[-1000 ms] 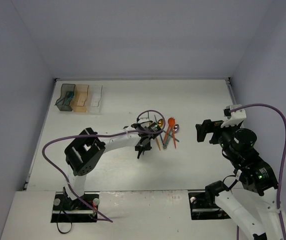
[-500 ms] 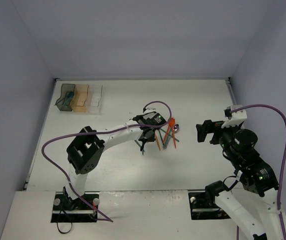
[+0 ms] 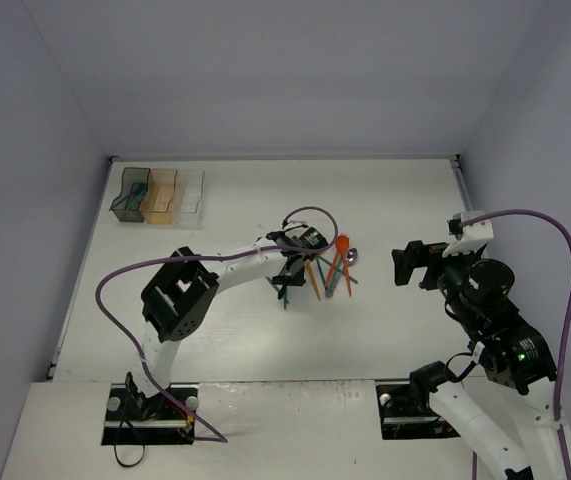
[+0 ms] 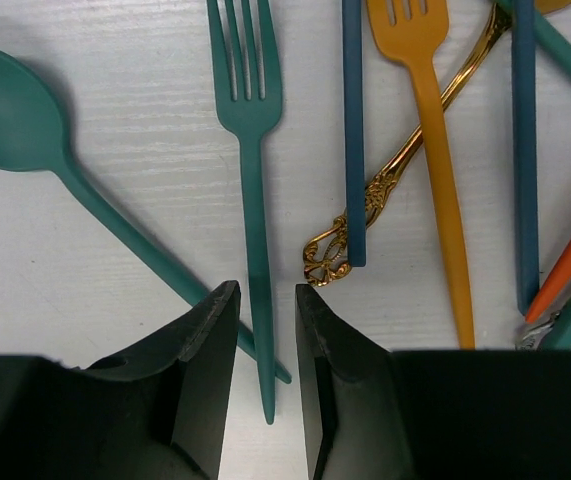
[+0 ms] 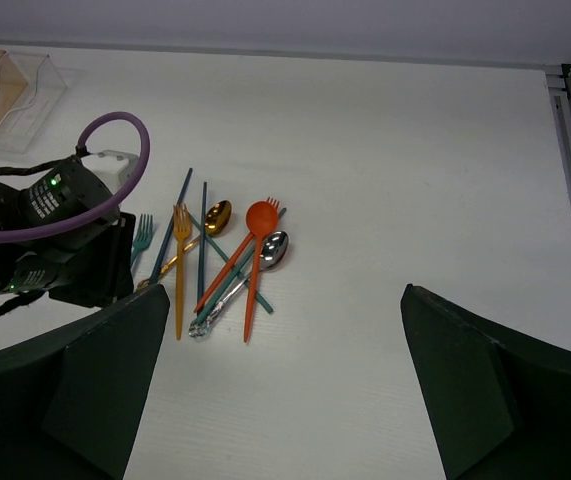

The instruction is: Sort the eating utensils into containers

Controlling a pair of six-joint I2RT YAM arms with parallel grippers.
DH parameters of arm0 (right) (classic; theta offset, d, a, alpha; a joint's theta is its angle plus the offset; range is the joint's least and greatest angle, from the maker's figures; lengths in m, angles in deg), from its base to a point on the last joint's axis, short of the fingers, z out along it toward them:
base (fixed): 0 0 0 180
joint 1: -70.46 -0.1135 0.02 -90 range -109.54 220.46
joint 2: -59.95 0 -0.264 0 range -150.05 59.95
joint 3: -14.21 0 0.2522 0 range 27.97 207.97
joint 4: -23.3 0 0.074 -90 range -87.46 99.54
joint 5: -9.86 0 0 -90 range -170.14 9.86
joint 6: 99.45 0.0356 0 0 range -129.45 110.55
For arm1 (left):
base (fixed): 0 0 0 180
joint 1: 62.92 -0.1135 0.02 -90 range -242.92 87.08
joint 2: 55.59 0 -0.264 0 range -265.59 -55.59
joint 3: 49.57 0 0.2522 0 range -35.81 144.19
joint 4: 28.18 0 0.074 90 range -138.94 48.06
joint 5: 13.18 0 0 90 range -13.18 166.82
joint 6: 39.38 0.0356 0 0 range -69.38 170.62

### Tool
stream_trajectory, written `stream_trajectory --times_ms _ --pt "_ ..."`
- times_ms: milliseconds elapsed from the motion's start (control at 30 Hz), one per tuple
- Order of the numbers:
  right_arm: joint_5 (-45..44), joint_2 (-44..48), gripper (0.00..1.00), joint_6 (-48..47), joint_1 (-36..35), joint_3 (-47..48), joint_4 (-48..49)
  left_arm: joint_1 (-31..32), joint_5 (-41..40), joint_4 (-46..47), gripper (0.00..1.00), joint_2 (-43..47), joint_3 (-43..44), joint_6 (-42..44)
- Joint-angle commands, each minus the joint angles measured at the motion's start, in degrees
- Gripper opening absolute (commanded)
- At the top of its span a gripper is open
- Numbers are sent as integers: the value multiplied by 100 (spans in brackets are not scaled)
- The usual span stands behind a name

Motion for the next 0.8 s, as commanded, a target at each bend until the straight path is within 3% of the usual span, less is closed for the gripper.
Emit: stream_trajectory --times_ms 0,200,367,500,767 --pt "-175 -22 100 -95 -35 91 302 -25 152 -48 26 43 -150 -167" --pt "-208 2 100 -118 -35 61 302 -2 145 -51 24 132 -271 -194" --pt "-196 2 100 -118 -35 79 302 -27 42 -94 7 186 -210 -101" --pt "-198 12 100 -127 -35 70 285 -82 -8 -163 0 232 -160 9" --pt "-188 -2 100 -69 -35 128 284 -543 -180 -514 0 1000 209 1034"
